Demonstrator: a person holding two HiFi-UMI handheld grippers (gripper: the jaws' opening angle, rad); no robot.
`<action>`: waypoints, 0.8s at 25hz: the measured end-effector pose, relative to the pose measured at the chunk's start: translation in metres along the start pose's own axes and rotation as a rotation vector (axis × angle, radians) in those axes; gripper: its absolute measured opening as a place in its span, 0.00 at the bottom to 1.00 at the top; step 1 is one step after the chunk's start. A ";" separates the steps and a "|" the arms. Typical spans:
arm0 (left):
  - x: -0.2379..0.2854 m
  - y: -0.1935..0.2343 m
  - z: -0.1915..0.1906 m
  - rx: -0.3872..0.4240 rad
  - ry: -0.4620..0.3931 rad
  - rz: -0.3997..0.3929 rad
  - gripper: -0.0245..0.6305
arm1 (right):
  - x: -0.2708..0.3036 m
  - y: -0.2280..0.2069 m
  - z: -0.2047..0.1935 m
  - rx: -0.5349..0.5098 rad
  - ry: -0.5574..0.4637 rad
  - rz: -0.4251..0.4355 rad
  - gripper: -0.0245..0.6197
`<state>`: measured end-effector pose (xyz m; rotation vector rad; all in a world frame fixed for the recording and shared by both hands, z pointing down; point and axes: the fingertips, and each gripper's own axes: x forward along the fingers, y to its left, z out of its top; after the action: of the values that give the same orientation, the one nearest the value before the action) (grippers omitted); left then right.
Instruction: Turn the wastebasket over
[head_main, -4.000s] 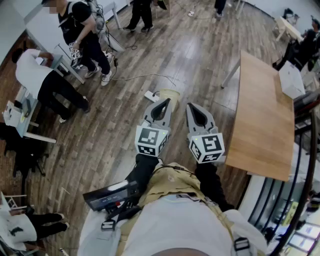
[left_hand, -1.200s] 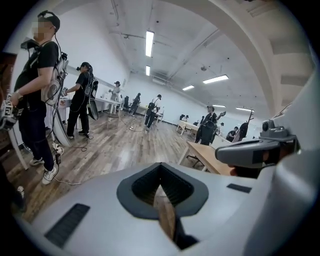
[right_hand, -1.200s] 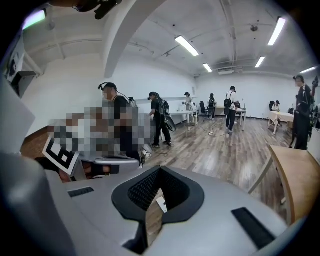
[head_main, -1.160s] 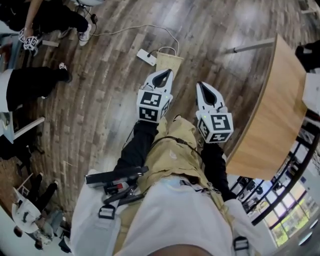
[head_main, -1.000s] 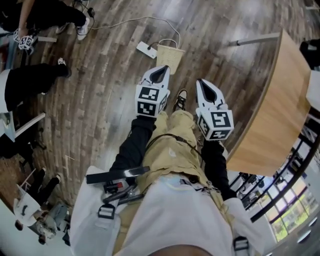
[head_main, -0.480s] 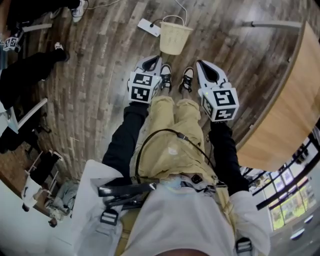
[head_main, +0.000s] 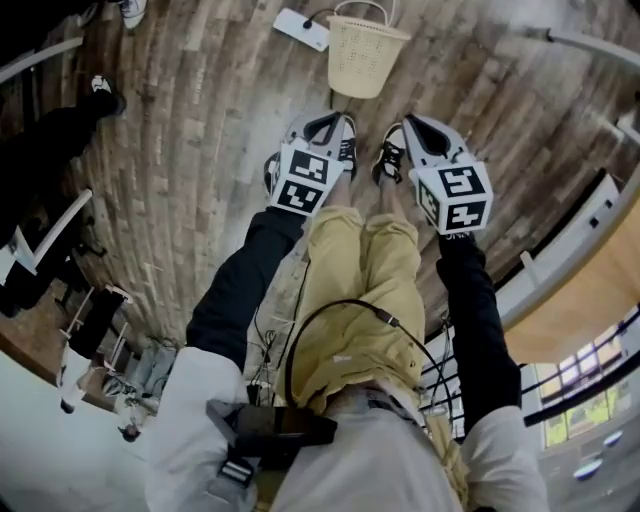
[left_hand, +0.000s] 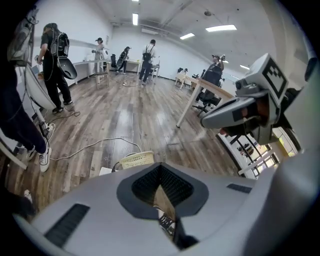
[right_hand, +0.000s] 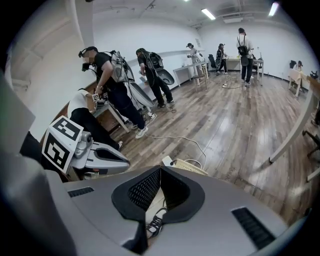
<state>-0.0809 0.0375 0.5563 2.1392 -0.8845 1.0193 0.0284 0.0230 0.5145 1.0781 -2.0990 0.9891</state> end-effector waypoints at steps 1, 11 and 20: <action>0.009 0.003 -0.009 0.015 0.014 -0.002 0.04 | 0.012 -0.005 -0.007 0.001 0.013 0.005 0.07; 0.090 0.026 -0.015 0.369 0.072 -0.054 0.04 | 0.103 -0.055 -0.035 -0.011 0.056 0.030 0.07; 0.182 0.053 -0.017 0.382 0.157 -0.062 0.04 | 0.159 -0.098 -0.056 0.021 0.125 0.009 0.07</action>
<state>-0.0407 -0.0373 0.7262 2.3353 -0.5794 1.3931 0.0389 -0.0372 0.6996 0.9918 -1.9988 1.0566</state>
